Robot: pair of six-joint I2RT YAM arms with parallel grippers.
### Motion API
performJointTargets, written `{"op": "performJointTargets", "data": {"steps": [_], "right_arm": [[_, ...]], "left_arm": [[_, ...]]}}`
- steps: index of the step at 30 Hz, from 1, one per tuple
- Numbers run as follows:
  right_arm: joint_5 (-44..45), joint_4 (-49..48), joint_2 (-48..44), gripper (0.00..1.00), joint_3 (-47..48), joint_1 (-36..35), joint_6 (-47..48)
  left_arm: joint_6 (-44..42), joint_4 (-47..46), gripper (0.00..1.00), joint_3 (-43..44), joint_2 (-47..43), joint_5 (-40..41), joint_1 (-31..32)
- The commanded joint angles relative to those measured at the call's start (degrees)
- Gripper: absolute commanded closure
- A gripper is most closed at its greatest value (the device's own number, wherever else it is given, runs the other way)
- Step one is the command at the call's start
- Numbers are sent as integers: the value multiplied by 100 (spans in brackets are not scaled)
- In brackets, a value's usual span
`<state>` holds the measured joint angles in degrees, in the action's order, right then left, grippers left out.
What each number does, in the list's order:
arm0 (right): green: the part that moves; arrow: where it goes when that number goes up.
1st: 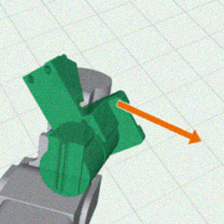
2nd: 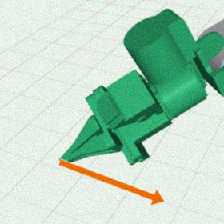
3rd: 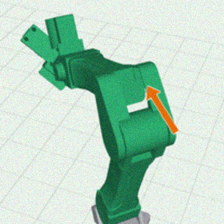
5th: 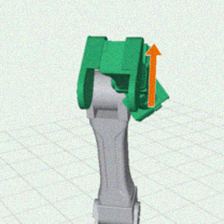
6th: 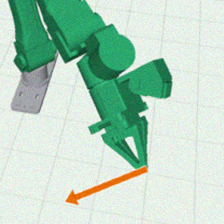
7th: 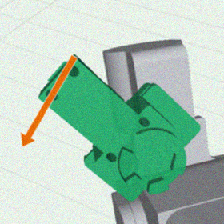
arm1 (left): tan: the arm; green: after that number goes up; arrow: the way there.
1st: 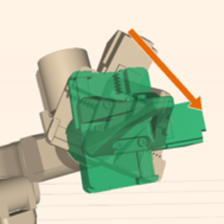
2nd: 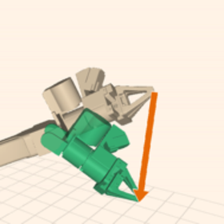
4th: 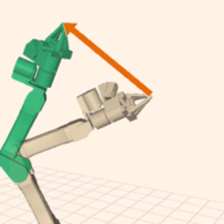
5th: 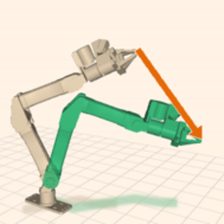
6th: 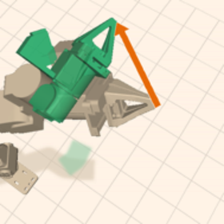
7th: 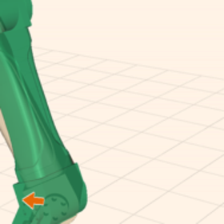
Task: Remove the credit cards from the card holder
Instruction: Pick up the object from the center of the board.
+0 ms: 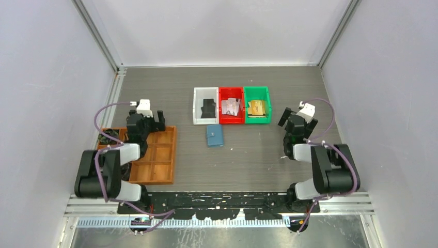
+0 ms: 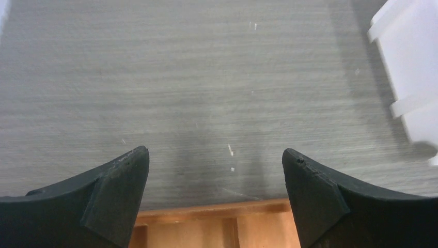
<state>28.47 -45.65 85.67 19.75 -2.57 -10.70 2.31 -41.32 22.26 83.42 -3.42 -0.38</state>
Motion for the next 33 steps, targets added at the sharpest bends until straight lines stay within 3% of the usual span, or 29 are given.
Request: {"op": "performJointTargets", "data": {"steps": [1,6,8,10,14,16,19,26,33], "right_arm": [[654,1717,-1148,1,848,-89,-357],[317,2817,-2200,1,1283,-78,-1340],[380,3131,-2411,1,1452,-75,-2196],[358,4324,-2505,1,2005,-31,-3084],[-1262,4992,-2341,1,2536,13,-2884],[-1576,5639,-2167,0,2889,-102,-2855],[-1330,6191,-2019,0,3195,-785,-2626],[-814,6863,-1287,1,3789,-3128,-2543],[-914,7152,9,1,4575,-4408,-2451]], "left_arm": [[-200,1907,0,923,-1164,-25,-19],[-576,4785,0,2166,-1852,-422,-58],[-585,5747,0,2653,-1960,-595,-86],[-609,6545,0,3052,-2030,-766,-134],[-744,7670,0,3675,-2092,-847,-146],[-762,8147,0,3942,-2045,-728,-147],[-784,8845,0,4250,-1884,-565,-146],[-459,9588,3,4647,-1704,-501,-146],[-275,10059,1,4927,-1542,-536,-146]]}}
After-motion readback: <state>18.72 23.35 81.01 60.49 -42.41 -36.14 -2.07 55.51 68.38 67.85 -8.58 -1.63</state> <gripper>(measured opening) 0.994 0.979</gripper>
